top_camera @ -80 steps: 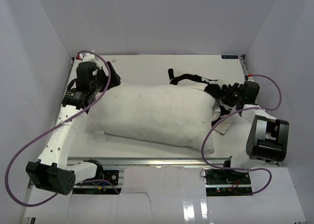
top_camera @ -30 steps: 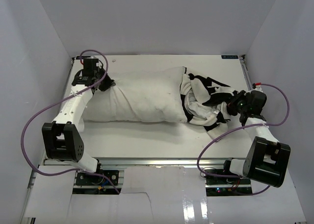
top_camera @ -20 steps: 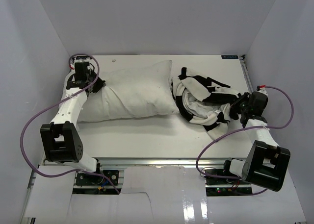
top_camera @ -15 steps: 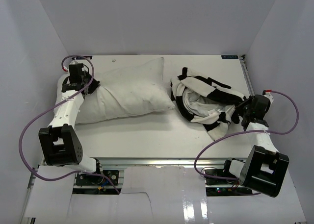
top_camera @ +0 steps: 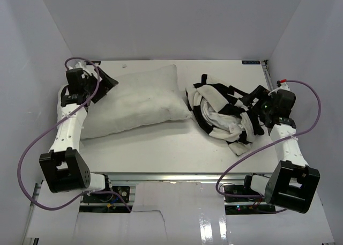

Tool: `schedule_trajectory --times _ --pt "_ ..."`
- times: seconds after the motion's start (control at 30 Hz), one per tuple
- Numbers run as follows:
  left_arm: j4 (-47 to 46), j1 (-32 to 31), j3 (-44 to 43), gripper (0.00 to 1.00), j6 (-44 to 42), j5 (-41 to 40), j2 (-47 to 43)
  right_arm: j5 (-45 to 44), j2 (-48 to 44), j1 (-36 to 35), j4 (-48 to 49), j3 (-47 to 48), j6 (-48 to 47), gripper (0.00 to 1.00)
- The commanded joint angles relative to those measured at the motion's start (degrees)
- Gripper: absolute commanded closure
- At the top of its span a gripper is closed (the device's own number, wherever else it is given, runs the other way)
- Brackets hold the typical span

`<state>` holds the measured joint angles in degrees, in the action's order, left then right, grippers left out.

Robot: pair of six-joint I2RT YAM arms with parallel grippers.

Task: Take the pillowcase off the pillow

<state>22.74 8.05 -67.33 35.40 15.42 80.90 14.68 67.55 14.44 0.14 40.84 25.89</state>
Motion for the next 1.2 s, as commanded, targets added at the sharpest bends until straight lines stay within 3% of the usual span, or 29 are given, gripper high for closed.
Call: schedule_trajectory --times 0.0,0.1,0.13,0.3,0.4,0.43,0.57,0.7,1.17 --pt "-0.07 -2.32 -4.03 0.02 -4.45 6.91 -8.99 1.06 -2.59 -2.3 -7.16 7.4 -5.49 0.1" --pt "-0.59 -18.45 -4.39 0.02 -8.66 -3.18 -13.83 -7.97 -4.44 -13.52 -15.5 15.46 -8.65 0.1" --pt "-0.42 -20.77 -4.65 0.02 -9.03 -4.68 -14.28 -10.35 -3.83 -20.52 -17.79 17.67 -9.01 0.1" --pt "-1.29 -28.78 -1.85 0.02 -7.8 -4.51 -18.14 -22.22 -2.42 -35.42 -28.17 26.92 -8.23 0.1" --pt "-6.27 -34.05 7.01 0.02 -6.31 -4.62 -26.48 -26.1 -7.31 -45.44 -26.87 23.51 -6.56 0.1" --pt "-8.05 -34.68 13.48 0.02 -4.83 -3.91 -28.94 -26.02 -8.74 -49.64 -24.08 19.06 -5.94 0.1" --pt "-11.76 -36.7 25.19 0.02 -5.24 -1.27 -42.8 -25.84 -15.76 -55.11 -22.13 10.96 -5.41 0.1" --pt "-11.76 -36.97 31.03 0.02 -4.37 -0.4 -51.87 -23.82 -22.19 -55.83 -18.08 4.61 -5.5 0.1" --pt "-8.15 -37.06 31.65 0.02 -4.99 1.46 -50.58 -24.08 -25.36 -55.92 -17.9 3.37 -4.36 0.1"
